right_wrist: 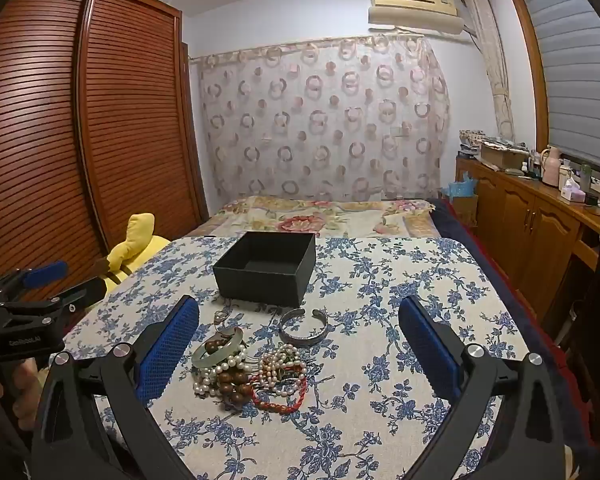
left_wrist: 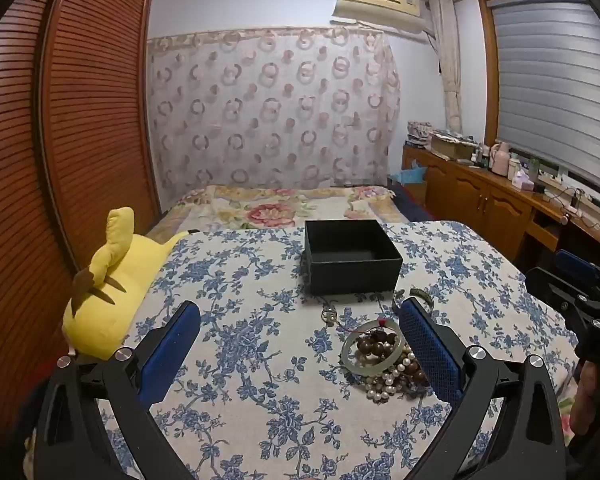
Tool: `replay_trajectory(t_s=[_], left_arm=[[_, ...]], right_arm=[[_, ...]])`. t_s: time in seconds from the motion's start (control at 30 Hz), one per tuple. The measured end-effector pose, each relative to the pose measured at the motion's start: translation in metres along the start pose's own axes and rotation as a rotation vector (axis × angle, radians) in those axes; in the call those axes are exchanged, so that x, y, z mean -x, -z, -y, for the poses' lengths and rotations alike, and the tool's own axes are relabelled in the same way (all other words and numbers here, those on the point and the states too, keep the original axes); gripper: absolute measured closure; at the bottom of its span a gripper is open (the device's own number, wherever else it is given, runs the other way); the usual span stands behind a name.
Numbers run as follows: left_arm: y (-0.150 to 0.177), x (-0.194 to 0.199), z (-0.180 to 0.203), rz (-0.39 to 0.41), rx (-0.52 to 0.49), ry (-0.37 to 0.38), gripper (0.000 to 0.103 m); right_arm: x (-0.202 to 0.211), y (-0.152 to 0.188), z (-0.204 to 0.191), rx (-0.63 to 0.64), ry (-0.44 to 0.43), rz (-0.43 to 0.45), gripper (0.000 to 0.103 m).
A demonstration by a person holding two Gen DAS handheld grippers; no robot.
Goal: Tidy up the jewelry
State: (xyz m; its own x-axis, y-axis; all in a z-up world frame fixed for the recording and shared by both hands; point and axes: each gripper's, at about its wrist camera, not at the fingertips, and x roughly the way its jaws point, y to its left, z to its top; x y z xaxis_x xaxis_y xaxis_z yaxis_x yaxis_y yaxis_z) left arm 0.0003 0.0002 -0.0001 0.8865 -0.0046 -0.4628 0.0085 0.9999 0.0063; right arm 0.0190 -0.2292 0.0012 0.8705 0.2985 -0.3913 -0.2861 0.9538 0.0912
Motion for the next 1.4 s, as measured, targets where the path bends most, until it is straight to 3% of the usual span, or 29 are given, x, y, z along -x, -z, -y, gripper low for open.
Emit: replay_trajectory(t_s=[1.4], left_arm=[[-0.006, 0.013, 0.0, 0.025, 0.002, 0.006, 0.006]], right_arm=[[0.002, 0.0, -0.003, 0.009, 0.002, -0.002, 0.002]])
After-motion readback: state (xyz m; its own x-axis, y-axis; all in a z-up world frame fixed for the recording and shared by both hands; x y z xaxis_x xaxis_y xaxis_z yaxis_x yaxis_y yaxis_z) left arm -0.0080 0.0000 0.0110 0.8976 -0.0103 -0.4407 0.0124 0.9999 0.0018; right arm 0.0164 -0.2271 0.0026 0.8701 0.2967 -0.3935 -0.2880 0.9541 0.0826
